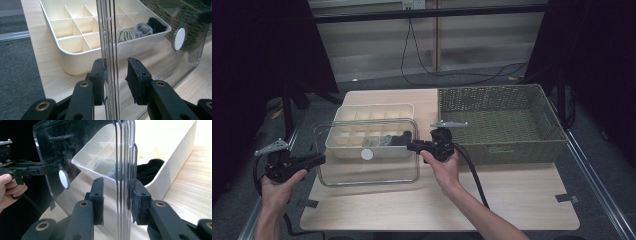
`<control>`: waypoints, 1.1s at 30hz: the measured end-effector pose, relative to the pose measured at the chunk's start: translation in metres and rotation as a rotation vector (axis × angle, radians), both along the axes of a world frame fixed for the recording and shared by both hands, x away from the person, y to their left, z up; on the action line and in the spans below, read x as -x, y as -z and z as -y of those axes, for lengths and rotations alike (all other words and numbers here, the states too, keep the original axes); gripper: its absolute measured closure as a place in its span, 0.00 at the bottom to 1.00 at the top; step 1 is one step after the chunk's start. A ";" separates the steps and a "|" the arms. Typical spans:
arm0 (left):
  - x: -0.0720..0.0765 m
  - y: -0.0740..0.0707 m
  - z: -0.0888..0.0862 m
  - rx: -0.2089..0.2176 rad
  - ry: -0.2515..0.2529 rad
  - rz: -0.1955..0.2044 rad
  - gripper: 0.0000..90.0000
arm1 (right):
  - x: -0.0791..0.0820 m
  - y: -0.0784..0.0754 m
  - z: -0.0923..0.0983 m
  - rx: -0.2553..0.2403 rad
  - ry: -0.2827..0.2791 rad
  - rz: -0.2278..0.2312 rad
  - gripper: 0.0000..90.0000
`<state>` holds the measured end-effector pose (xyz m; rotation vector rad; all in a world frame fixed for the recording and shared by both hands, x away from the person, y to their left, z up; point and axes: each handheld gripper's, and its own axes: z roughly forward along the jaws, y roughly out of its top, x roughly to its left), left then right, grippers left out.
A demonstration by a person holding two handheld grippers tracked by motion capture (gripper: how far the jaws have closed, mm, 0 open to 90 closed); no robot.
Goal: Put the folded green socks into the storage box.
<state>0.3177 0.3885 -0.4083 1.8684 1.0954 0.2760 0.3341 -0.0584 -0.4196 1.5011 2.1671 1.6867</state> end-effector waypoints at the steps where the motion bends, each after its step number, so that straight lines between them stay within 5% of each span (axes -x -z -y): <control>1: -0.001 -0.001 0.000 0.002 -0.002 0.003 0.75 | -0.001 -0.001 0.000 0.002 0.001 0.004 0.76; 33: -0.042 -0.029 0.000 -0.022 -0.033 0.029 0.74 | -0.040 -0.025 -0.011 0.081 0.007 0.025 0.72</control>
